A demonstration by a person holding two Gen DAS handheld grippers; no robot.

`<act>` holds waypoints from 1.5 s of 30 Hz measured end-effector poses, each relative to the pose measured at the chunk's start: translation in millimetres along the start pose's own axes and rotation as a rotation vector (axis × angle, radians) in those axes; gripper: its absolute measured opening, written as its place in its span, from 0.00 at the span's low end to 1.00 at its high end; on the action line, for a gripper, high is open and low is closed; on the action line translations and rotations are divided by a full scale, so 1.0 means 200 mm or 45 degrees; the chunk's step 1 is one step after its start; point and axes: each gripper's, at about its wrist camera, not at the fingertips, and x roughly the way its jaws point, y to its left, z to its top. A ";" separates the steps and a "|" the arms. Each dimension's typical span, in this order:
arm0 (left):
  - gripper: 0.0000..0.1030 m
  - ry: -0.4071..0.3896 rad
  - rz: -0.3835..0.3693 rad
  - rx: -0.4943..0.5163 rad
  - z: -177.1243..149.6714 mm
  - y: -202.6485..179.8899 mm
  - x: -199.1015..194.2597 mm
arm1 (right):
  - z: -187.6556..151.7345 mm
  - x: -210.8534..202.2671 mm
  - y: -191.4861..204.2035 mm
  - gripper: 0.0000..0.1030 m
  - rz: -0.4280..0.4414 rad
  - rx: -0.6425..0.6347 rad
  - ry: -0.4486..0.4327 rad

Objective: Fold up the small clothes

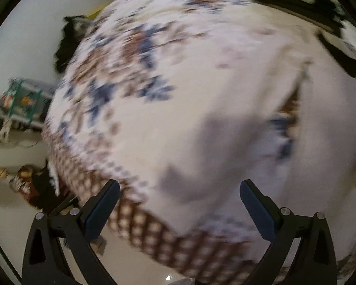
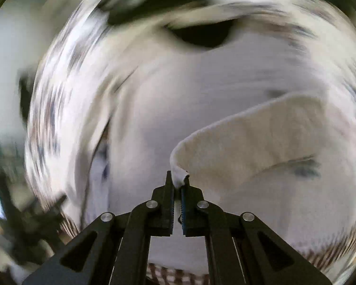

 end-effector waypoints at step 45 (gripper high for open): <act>0.05 -0.242 -0.805 0.673 -0.32 -1.05 -0.72 | -0.71 0.03 -1.23 0.51 0.007 0.702 0.208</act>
